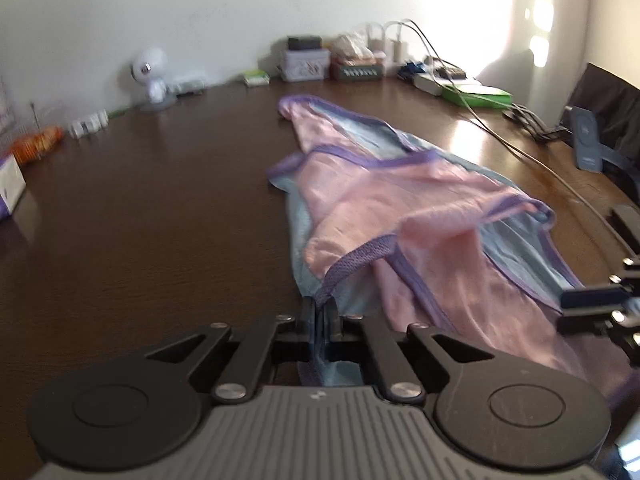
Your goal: Fold clothes
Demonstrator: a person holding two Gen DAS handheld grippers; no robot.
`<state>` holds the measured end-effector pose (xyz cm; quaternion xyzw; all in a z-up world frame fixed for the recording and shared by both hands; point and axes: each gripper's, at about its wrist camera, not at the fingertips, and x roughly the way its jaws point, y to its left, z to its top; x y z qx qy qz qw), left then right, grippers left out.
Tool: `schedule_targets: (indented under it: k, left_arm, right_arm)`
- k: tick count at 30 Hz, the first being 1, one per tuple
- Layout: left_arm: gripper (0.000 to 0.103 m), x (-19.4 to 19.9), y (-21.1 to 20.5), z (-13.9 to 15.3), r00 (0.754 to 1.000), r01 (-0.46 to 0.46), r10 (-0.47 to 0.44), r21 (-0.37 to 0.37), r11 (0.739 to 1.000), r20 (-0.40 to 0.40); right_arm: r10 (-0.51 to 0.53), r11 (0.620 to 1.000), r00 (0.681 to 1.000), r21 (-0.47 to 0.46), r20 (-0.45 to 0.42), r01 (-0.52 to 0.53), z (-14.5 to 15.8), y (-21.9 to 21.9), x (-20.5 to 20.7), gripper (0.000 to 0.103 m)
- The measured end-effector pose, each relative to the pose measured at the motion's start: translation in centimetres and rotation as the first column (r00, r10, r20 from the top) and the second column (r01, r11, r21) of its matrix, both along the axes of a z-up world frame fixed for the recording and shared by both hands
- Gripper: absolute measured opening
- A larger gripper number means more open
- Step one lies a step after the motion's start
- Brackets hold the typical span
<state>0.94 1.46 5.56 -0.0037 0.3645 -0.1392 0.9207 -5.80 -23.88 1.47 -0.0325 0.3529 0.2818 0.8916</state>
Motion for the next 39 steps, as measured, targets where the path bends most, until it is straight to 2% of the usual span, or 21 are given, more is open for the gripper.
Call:
schedule_targets:
  k: [3, 4, 5, 7, 8, 12, 15, 16, 18, 19, 20, 22, 24, 27, 29, 31, 32, 33, 34, 35, 39]
  left_arm:
    - [0.031, 0.2, 0.6, 1.5, 1.0, 0.007, -0.007, -0.037, 0.999, -0.006]
    - [0.052, 0.3, 0.9, 2.0, 1.0, 0.009, -0.009, -0.05, 0.999, -0.007]
    - [0.064, 0.4, 1.1, 2.5, 1.0, 0.011, -0.012, -0.062, 0.998, -0.009]
    - [0.067, 1.3, 1.2, 2.7, 1.0, 0.015, -0.016, -0.065, 0.998, -0.015]
    - [0.074, 2.5, 1.0, 2.1, 1.0, 0.017, -0.018, -0.049, 0.999, -0.021]
    - [0.073, 7.1, 0.2, 0.0, 0.999, 0.025, -0.024, 0.017, 1.0, -0.044]
    - [0.067, 10.6, -0.4, -1.7, 0.998, 0.032, -0.028, 0.066, 0.997, -0.061]
    - [0.06, 11.8, -0.7, -2.2, 0.997, 0.035, -0.029, 0.082, 0.996, -0.067]
    - [0.03, 14.1, -1.1, -3.3, 0.996, 0.04, -0.031, 0.115, 0.993, -0.078]
    - [0.004, 14.3, -1.1, -3.4, 0.997, 0.031, -0.022, 0.129, 0.991, -0.069]
    - [0.003, 14.0, -1.0, -3.4, 0.998, 0.018, -0.01, 0.143, 0.99, -0.055]
    - [0.002, 12.6, -0.3, -3.1, 0.999, -0.05, 0.048, 0.185, 0.981, 0.016]
    - [0.002, 10.9, 2.4, -2.5, 0.984, -0.172, 0.166, 0.129, 0.977, 0.059]
    - [0.0, 8.5, 7.7, -1.7, 0.927, -0.371, 0.37, 0.021, 0.928, 0.062]
    - [0.0, 6.6, 9.8, -1.7, 0.907, -0.42, 0.421, -0.016, 0.907, 0.031]
    - [0.003, 4.6, 11.6, -1.6, 0.889, -0.458, 0.458, -0.05, 0.888, -0.003]
    - [0.016, 3.5, 12.6, -1.6, 0.879, -0.476, 0.476, -0.067, 0.877, -0.02]
    - [0.027, 3.4, 12.8, -1.5, 0.884, -0.468, 0.468, -0.073, 0.881, -0.021]
    - [0.049, 3.8, 12.6, -1.4, 0.895, -0.445, 0.446, -0.074, 0.893, -0.003]
    - [0.055, 4.3, 12.3, -1.2, 0.907, -0.419, 0.421, -0.075, 0.905, 0.02]
    - [0.058, 9.5, 9.0, -1.9, 0.966, -0.256, 0.256, 0.009, 0.967, 0.024]
  right_arm:
    - [0.016, 1.0, 1.0, -0.011, -0.015, -0.016, 0.2, -2.2, -1.2, 0.015]
    - [0.026, 0.999, 1.0, -0.019, -0.017, -0.027, 0.3, -2.6, -1.5, 0.015]
    - [0.029, 0.999, 0.999, -0.026, -0.018, -0.029, 0.4, -2.8, -1.7, 0.015]
    - [0.035, 0.999, 0.999, -0.028, -0.016, -0.036, 0.4, -3.0, -1.9, 0.015]
    - [0.035, 0.999, 0.999, -0.022, -0.017, -0.035, 0.4, -3.1, -1.8, 0.015]
    - [0.013, 1.0, 1.0, -0.012, -0.013, -0.013, 0.3, -3.1, -1.6, 0.015]
    - [0.0, 1.0, 1.0, -0.015, -0.014, 0.0, 0.4, -3.0, -1.5, 0.015]
    - [-0.004, 1.0, 1.0, -0.018, -0.013, 0.003, 0.3, -3.0, -1.5, 0.015]
    - [-0.008, 1.0, 1.0, -0.022, -0.012, 0.008, 0.3, -2.9, -1.5, 0.015]
    - [-0.012, 1.0, 1.0, -0.021, -0.012, 0.012, 0.3, -2.9, -1.5, 0.015]
    - [-0.015, 1.0, 1.0, -0.023, -0.01, 0.014, 0.3, -2.9, -1.3, 0.015]
    - [-0.017, 0.999, 1.0, -0.035, -0.004, 0.017, 0.3, -2.7, -1.0, 0.015]
    - [-0.015, 0.998, 1.0, -0.06, 0.004, 0.015, 0.2, -2.4, -0.7, 0.015]
    - [-0.023, 0.997, 1.0, -0.077, 0.013, 0.023, 0.2, -2.4, 0.1, 0.015]
    - [-0.049, 0.993, 0.998, -0.108, 0.025, 0.051, 0.1, -2.3, 0.9, 0.017]
    - [-0.082, 0.987, 0.996, -0.139, 0.034, 0.086, 0.2, -2.1, 1.9, 0.029]
    - [-0.099, 0.983, 0.994, -0.153, 0.039, 0.103, 0.2, -2.0, 2.4, 0.04]
    - [-0.106, 0.981, 0.994, -0.157, 0.037, 0.11, 0.2, -2.0, 2.9, 0.04]
    - [-0.108, 0.981, 0.994, -0.161, 0.033, 0.112, 0.2, -2.0, 3.4, 0.04]
    - [-0.11, 0.98, 0.993, -0.164, 0.029, 0.114, 0.3, -1.9, 3.8, 0.04]
    - [-0.124, 0.967, 0.991, -0.22, 0.047, 0.131, 0.6, -0.9, 3.9, 0.041]
